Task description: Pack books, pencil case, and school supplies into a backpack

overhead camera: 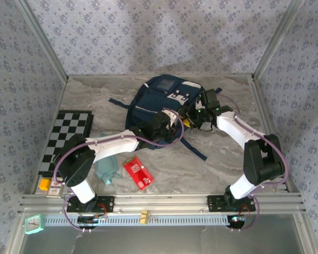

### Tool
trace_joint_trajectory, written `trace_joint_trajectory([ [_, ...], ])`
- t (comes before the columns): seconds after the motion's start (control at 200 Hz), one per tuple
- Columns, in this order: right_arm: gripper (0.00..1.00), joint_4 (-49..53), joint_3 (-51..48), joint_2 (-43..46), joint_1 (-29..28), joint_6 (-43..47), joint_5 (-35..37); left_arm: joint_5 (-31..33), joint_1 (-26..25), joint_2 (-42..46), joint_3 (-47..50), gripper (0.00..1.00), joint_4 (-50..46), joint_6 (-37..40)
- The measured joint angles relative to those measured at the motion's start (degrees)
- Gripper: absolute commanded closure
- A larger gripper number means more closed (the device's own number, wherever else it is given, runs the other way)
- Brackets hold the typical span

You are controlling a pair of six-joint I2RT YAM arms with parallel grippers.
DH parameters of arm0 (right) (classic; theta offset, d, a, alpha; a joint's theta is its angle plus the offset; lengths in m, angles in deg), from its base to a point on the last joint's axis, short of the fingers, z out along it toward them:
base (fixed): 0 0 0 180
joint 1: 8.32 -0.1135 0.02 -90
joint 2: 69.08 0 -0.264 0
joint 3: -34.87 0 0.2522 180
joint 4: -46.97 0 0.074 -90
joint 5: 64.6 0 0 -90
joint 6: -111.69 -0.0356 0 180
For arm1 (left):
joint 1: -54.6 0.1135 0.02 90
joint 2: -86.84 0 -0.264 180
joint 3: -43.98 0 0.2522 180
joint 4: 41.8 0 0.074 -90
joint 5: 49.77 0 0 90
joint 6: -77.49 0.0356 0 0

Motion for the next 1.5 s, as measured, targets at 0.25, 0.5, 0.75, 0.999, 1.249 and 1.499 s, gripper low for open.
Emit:
trace_joint_trajectory([
  [0.25, 1.0, -2.5, 0.5, -3.7, -0.3, -1.7, 0.3, -1.3, 0.4, -1.6, -1.1, 1.0, -2.2, 1.0],
  [0.5, 1.0, 0.2, 1.2, -3.5, 1.8, 4.3, -2.8, -1.7, 1.4, 1.2, 1.3, 1.0, -2.8, 2.2],
  [0.75, 1.0, 8.1, 8.0, -3.6, 9.2, 12.0, -9.7, -5.3, 8.8, 10.9, 10.4, 1.0, -3.3, 4.2],
  [0.999, 0.99, 16.8, 15.3, -7.0, 14.1, 17.2, -11.1, -6.3, 17.0, 11.6, 12.8, 1.0, -5.1, 5.3],
  [1.249, 0.34, 17.7, 13.9, -4.7, 13.7, 18.1, -9.8, -7.7, 16.0, 10.3, 11.8, 1.0, -5.6, 5.0],
  [1.499, 0.2, 11.6, -3.9, 14.2, 4.6, 6.6, -1.7, -7.7, 14.8, 9.2, 10.2, 1.0, -6.2, 5.0],
])
